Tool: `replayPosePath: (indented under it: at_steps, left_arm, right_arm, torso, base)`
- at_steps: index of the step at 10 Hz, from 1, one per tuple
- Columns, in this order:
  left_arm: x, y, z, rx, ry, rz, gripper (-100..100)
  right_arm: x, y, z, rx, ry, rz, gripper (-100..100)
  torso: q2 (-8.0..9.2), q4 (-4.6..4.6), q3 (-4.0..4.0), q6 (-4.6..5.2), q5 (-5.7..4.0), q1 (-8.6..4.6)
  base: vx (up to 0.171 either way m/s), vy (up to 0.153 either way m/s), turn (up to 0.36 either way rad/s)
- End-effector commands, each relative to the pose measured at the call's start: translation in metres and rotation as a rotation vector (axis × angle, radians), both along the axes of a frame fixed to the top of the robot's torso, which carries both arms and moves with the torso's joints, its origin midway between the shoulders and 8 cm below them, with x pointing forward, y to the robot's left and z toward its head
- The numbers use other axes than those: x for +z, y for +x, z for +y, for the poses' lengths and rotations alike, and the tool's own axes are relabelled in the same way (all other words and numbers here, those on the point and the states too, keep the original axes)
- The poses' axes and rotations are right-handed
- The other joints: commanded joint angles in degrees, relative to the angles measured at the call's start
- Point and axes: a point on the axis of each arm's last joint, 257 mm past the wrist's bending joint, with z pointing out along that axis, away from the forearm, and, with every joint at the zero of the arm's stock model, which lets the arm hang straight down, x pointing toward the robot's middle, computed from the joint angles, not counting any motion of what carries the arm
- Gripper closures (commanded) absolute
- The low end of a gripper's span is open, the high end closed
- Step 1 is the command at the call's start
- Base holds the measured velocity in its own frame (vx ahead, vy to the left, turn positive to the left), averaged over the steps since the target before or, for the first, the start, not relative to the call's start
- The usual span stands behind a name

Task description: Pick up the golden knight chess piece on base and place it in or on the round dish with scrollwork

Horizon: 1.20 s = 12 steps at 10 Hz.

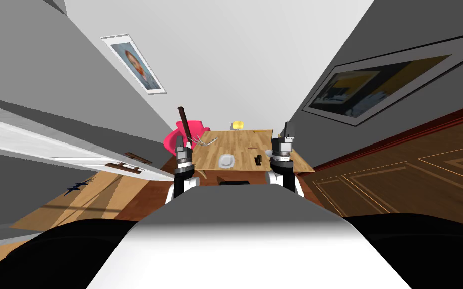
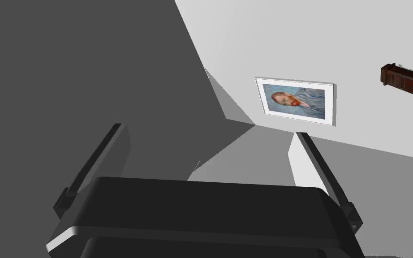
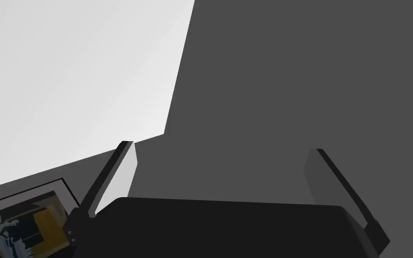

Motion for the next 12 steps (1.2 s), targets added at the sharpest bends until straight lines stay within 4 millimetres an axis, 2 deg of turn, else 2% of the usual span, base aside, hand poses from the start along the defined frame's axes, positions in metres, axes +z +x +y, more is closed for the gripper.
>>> replayPosePath:
  at_steps: [1,3,6,11,12]
  left_arm:
    - [0.000,0.000,0.000,0.000,0.000,0.000,0]
    - [0.000,0.000,0.000,0.000,0.000,0.000,0]
    - [0.000,0.000,0.000,0.000,0.000,0.000,0]
    - [0.000,0.000,0.000,0.000,0.000,0.000,0]
    - [0.000,0.000,0.000,0.000,0.000,0.000,0]
  right_arm:
    - [-0.013,0.003,0.000,0.001,-0.046,0.044,-100]
    - [-0.031,0.007,-0.003,-0.009,-0.087,0.106,-100]
    - [-0.072,0.013,-0.016,-0.042,-0.143,0.237,-100]
    - [-0.168,0.011,-0.054,-0.119,-0.235,0.534,-100]
    - [-0.168,0.011,-0.054,-0.119,-0.235,0.534,-100]
  torso:
    - [0.00,0.00,0.00,0.00,0.00,0.00]
    - [0.54,0.11,0.30,0.00,-0.01,-0.04]
    - [0.51,0.12,0.30,0.00,-0.04,-0.16]
    - [0.46,0.11,0.27,0.00,-0.03,-0.16]
    - [0.49,0.11,0.29,0.00,-0.03,-0.11]
  base:
    - [-0.082,-0.010,0.047]
    - [-0.170,-0.013,0.063]
    - [-0.120,-0.035,0.103]
    - [-0.117,-0.025,0.158]
    - [-0.082,0.010,0.052]
